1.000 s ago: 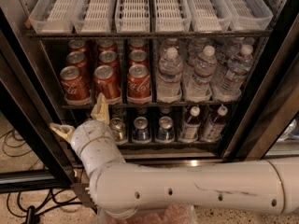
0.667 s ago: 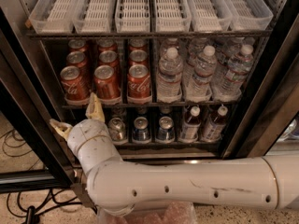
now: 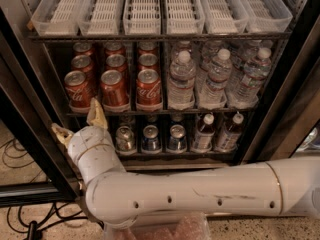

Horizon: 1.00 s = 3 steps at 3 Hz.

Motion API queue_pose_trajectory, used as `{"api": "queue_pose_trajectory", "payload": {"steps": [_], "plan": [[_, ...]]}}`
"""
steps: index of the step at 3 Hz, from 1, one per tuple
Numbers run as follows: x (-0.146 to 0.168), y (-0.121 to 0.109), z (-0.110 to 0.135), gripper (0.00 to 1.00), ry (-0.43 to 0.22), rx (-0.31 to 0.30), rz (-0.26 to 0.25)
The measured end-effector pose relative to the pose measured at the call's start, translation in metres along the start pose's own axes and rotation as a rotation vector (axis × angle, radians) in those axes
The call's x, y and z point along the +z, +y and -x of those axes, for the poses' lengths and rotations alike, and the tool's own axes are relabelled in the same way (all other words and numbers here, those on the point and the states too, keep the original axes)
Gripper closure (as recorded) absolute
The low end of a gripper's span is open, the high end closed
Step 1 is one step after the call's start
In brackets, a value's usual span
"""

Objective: Pick coke can from middle shelf of fridge

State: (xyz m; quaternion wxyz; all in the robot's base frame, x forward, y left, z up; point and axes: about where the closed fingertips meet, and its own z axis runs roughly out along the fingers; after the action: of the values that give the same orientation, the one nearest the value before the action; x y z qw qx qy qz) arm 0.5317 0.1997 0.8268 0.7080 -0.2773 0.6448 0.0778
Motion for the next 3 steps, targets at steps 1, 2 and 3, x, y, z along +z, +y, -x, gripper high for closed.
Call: {"api": "queue_pose_trajectory", "payload": {"steps": [1,2,3], "plan": [[0.008,0.002,0.000,0.31,-0.009,-0.010,-0.029],[0.016,0.002,0.000,0.36,-0.017,-0.016,-0.061],[0.022,0.000,0.001,0.42,-0.022,-0.013,-0.088]]}}
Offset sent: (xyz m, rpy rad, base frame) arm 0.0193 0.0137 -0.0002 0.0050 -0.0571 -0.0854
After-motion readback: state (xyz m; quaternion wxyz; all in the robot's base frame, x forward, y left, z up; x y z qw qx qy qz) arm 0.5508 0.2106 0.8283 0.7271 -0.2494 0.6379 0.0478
